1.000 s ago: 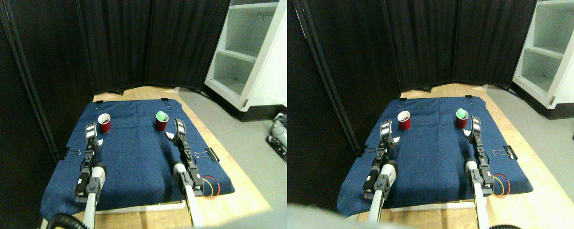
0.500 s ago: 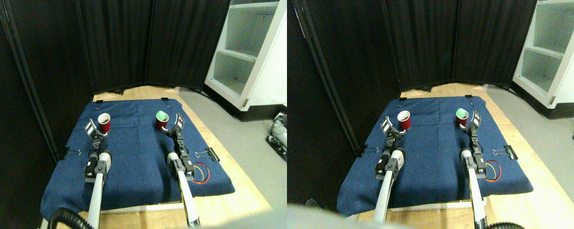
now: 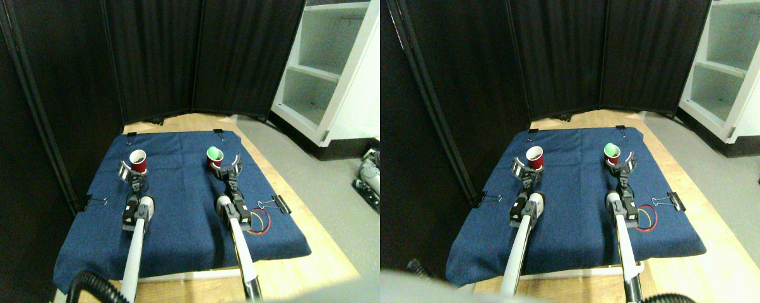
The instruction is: Pour (bimanual)
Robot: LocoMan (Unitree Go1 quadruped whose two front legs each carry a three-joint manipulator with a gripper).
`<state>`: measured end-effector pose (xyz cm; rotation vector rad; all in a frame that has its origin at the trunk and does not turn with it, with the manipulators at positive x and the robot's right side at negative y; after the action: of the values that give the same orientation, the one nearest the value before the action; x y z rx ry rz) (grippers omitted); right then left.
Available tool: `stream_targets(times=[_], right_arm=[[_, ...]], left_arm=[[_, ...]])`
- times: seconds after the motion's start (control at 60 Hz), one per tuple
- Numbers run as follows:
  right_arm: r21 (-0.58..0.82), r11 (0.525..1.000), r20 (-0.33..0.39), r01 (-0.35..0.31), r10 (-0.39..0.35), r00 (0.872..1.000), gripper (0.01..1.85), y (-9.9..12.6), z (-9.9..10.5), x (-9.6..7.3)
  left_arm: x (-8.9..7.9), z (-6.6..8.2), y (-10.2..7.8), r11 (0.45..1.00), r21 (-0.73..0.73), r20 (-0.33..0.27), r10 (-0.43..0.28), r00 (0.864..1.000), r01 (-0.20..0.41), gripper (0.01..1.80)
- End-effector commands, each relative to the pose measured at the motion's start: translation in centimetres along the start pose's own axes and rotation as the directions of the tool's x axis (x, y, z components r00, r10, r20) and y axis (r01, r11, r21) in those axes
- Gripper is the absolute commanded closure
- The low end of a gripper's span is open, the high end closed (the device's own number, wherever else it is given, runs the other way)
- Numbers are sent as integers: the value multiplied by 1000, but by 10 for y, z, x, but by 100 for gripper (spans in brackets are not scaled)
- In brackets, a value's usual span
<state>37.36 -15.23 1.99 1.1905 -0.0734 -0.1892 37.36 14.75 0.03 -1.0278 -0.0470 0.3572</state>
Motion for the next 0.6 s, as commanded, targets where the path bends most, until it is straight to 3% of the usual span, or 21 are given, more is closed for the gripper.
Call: stream_targets(times=[0.017, 0.3, 0.5, 0.6], right_arm=[[72, 997, -26, 0, 2, 1000, 104, 0, -6, 3], [151, 987, -55, 54, -46, 997, 101, -8, -11, 4], [159, 984, -79, 79, -67, 995, 96, -10, -15, 7], [168, 983, -99, 76, -60, 993, 96, -11, -17, 9]], left_arm=[[4, -4, -1, 1000, -7, 6, -17, 1000, 17, 101], [11, -7, 13, 993, -113, 48, 45, 998, -39, 87], [15, -6, 19, 983, -171, 26, 64, 998, -58, 60], [18, -5, 21, 978, -196, 23, 82, 996, -76, 63]])
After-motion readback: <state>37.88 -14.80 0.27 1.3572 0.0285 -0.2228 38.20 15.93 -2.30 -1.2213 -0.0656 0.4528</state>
